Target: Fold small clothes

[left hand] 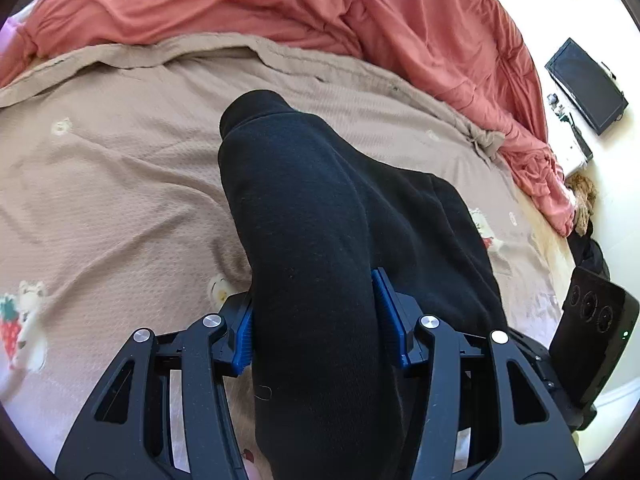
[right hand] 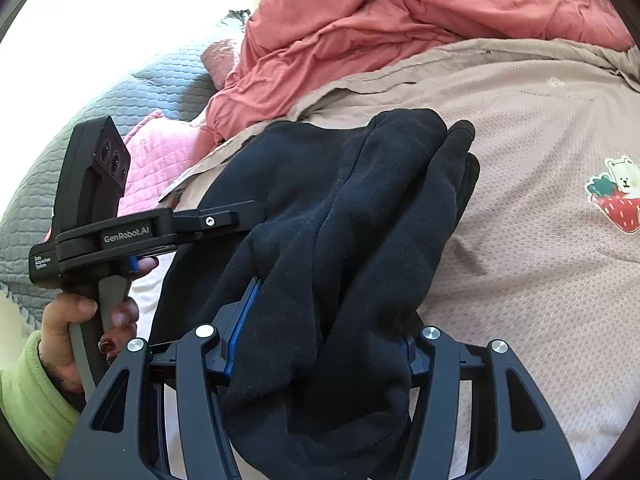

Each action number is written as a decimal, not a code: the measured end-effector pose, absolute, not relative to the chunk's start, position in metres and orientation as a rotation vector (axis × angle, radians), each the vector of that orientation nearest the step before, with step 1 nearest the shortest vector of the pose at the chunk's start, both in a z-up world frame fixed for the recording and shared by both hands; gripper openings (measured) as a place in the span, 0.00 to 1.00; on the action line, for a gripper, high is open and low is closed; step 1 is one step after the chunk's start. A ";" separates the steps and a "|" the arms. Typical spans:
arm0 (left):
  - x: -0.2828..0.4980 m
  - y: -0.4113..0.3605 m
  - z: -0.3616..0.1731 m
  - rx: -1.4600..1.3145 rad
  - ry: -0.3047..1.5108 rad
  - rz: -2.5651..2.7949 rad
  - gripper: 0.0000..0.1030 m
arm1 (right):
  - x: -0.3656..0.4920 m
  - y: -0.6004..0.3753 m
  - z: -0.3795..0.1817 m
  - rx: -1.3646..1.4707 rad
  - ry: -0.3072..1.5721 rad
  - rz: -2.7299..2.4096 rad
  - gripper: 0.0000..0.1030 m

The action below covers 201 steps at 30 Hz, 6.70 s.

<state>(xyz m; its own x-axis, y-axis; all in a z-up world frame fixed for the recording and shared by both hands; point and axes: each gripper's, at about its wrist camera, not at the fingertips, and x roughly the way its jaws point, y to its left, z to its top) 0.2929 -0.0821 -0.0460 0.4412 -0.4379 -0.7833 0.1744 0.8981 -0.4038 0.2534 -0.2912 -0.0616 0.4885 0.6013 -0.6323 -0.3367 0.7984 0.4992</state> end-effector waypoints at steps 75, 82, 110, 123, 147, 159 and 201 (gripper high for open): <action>0.246 -0.018 -0.033 -0.239 0.976 -0.199 0.91 | 0.195 -0.239 -0.055 0.050 0.860 0.268 0.96; 0.216 -0.013 -0.005 -0.192 0.910 -0.184 0.91 | 0.176 -0.240 -0.022 0.027 0.768 0.254 0.96; 0.092 -0.006 0.022 -0.133 0.815 -0.110 0.91 | 0.084 -0.253 0.029 0.030 0.635 0.196 0.96; 0.055 -0.011 -0.003 -0.104 0.871 -0.113 0.91 | 0.056 -0.249 0.014 0.028 0.700 0.194 0.96; 0.048 -0.014 -0.047 -0.102 0.933 -0.067 0.91 | 0.051 -0.228 -0.043 -0.043 0.789 0.214 0.96; 0.051 -0.010 -0.052 -0.120 0.946 -0.036 0.91 | 0.055 -0.231 -0.047 -0.035 0.790 0.207 0.96; 0.049 -0.010 -0.040 -0.101 0.929 -0.018 0.91 | 0.055 -0.229 -0.046 -0.054 0.798 0.201 0.96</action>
<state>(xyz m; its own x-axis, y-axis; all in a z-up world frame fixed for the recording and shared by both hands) 0.0489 -0.0098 -0.0397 0.5991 -0.0590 -0.7985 -0.0286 0.9951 -0.0950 0.0546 -0.2292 -0.0464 0.6800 0.1587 -0.7159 -0.1995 0.9795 0.0277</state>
